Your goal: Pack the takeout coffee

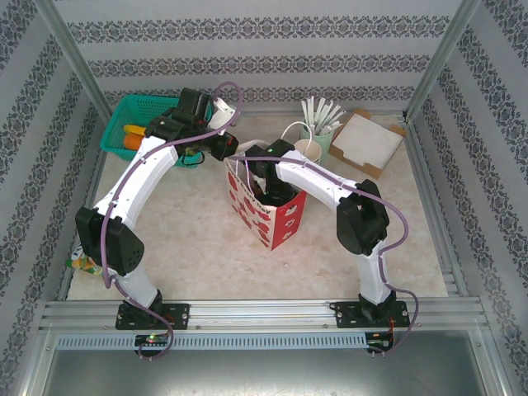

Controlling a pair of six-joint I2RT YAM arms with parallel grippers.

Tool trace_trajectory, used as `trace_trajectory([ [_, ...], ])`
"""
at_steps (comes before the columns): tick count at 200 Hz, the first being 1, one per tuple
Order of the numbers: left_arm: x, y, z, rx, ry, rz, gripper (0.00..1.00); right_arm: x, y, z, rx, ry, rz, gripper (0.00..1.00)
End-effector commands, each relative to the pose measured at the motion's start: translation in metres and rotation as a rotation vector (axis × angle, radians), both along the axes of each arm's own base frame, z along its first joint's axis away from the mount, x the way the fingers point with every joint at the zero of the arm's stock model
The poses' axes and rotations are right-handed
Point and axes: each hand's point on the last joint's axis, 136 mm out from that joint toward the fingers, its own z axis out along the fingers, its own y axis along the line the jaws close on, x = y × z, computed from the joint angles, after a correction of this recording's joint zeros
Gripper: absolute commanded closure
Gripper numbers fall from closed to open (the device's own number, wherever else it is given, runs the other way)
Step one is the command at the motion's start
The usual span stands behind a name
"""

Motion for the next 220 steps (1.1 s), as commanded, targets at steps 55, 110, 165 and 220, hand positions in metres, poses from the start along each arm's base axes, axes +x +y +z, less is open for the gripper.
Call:
trace_trajectory([
  [55, -0.003, 0.002, 0.019, -0.016, -0.043, -0.010, 1.00, 0.005, -0.009, -0.055, -0.075, 0.030, -0.033, 0.40],
  [110, -0.005, 0.000, 0.018, -0.028, -0.035, -0.021, 1.00, 0.001, -0.010, -0.072, -0.080, 0.070, -0.050, 0.40],
  [165, -0.006, -0.003, 0.021, -0.041, -0.038, -0.032, 1.00, 0.000, -0.014, -0.080, -0.113, 0.093, -0.055, 0.40],
  [220, -0.008, -0.005, 0.021, -0.048, -0.033, -0.039, 1.00, 0.000, -0.014, -0.101, -0.125, 0.109, -0.050, 0.40],
])
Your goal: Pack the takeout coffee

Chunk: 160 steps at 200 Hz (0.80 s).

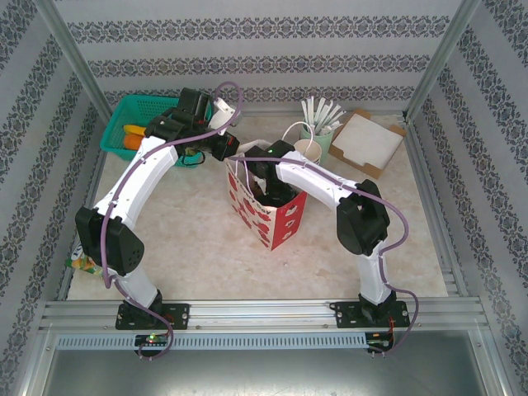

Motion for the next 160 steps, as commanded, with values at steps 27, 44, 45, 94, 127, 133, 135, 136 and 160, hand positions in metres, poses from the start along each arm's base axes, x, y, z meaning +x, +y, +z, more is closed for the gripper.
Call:
trace_trajectory([
  [27, -0.005, -0.001, 0.020, -0.028, -0.042, -0.019, 1.00, 0.000, -0.016, -0.102, -0.130, 0.107, -0.039, 0.40],
  [44, -0.005, 0.000, 0.020, -0.030, -0.041, -0.019, 1.00, -0.002, -0.017, -0.105, -0.134, 0.113, -0.040, 0.40],
  [45, -0.005, 0.000, 0.020, -0.029, -0.040, -0.019, 1.00, -0.002, -0.017, -0.105, -0.134, 0.113, -0.040, 0.40],
  [94, -0.005, -0.001, 0.020, -0.029, -0.041, -0.021, 1.00, 0.002, -0.014, -0.095, -0.120, 0.097, -0.039, 0.40],
  [127, -0.005, -0.001, 0.020, -0.028, -0.041, -0.020, 1.00, 0.006, 0.003, -0.073, -0.015, 0.075, -0.047, 0.40],
  [133, -0.005, -0.001, 0.020, -0.028, -0.041, -0.020, 1.00, 0.006, 0.004, -0.071, -0.001, 0.073, -0.045, 0.40],
  [135, -0.005, -0.001, 0.020, -0.029, -0.041, -0.020, 1.00, 0.006, 0.005, -0.071, 0.003, 0.071, -0.044, 0.40],
  [136, -0.005, -0.001, 0.020, -0.029, -0.041, -0.020, 1.00, 0.006, 0.005, -0.070, 0.005, 0.070, -0.044, 0.40],
  [160, -0.005, -0.001, 0.019, -0.025, -0.041, -0.022, 1.00, 0.006, 0.007, -0.070, 0.033, 0.072, -0.054, 0.40],
])
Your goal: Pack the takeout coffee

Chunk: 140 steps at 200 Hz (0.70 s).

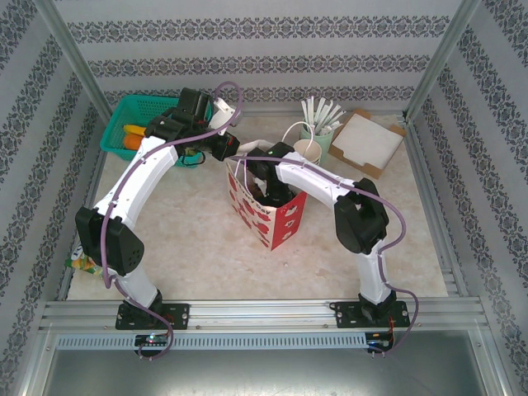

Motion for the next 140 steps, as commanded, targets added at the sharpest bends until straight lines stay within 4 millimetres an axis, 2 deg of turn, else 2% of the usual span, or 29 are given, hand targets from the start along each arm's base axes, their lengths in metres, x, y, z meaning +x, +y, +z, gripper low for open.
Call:
trace_trajectory([
  [1, -0.004, -0.001, 0.019, -0.023, -0.043, -0.018, 1.00, 0.008, 0.003, -0.063, -0.012, 0.042, -0.033, 0.40],
  [69, -0.005, -0.001, 0.019, -0.024, -0.042, -0.022, 1.00, 0.008, -0.032, -0.091, -0.213, 0.038, -0.026, 0.40],
  [93, -0.005, -0.001, 0.019, -0.024, -0.041, -0.021, 1.00, 0.003, -0.032, -0.101, -0.217, 0.068, -0.022, 0.40],
  [140, -0.005, -0.001, 0.019, -0.027, -0.039, -0.022, 1.00, 0.003, -0.032, -0.105, -0.213, 0.074, -0.025, 0.40],
])
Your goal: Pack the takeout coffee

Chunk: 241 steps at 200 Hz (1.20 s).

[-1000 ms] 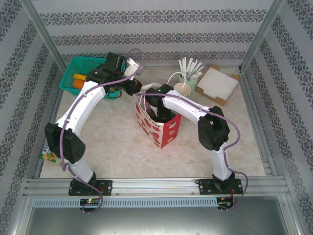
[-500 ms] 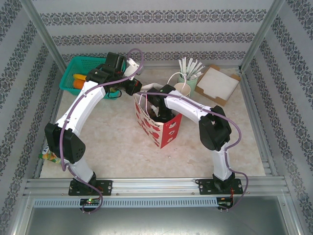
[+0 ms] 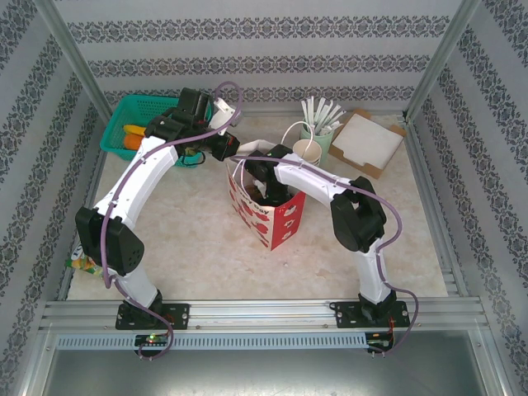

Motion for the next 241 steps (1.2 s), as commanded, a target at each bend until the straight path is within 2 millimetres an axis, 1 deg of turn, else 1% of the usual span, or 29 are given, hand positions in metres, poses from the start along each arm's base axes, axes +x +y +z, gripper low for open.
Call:
trace_trajectory([
  [1, -0.005, -0.001, 0.020, -0.027, -0.040, -0.021, 1.00, 0.005, -0.031, -0.087, -0.196, 0.031, -0.005, 0.40],
  [22, -0.006, -0.001, 0.021, -0.028, -0.042, -0.023, 1.00, 0.007, -0.027, -0.078, -0.180, 0.022, -0.007, 0.39],
  [65, -0.007, -0.002, 0.021, -0.028, -0.043, -0.027, 1.00, 0.021, -0.013, -0.048, -0.119, -0.040, -0.023, 0.36],
  [99, -0.007, -0.001, 0.020, -0.021, -0.041, -0.026, 1.00, 0.029, -0.007, -0.019, -0.080, -0.107, -0.036, 0.29],
  [111, -0.007, 0.000, 0.019, -0.018, -0.040, -0.024, 1.00, 0.031, -0.005, -0.009, -0.063, -0.128, -0.040, 0.23],
  [126, -0.006, -0.001, 0.019, -0.018, -0.043, -0.024, 1.00, 0.032, -0.005, 0.001, -0.049, -0.149, -0.046, 0.19],
  [164, -0.007, 0.000, 0.020, -0.017, -0.043, -0.025, 1.00, 0.036, -0.001, 0.018, -0.005, -0.186, -0.061, 0.11],
  [200, -0.007, -0.001, 0.017, -0.013, -0.038, -0.028, 1.00, 0.041, 0.004, 0.034, 0.029, -0.222, -0.077, 0.09],
  [241, -0.007, 0.000, 0.017, -0.007, -0.043, -0.029, 1.00, 0.038, -0.002, 0.043, 0.010, -0.223, -0.078, 0.07],
])
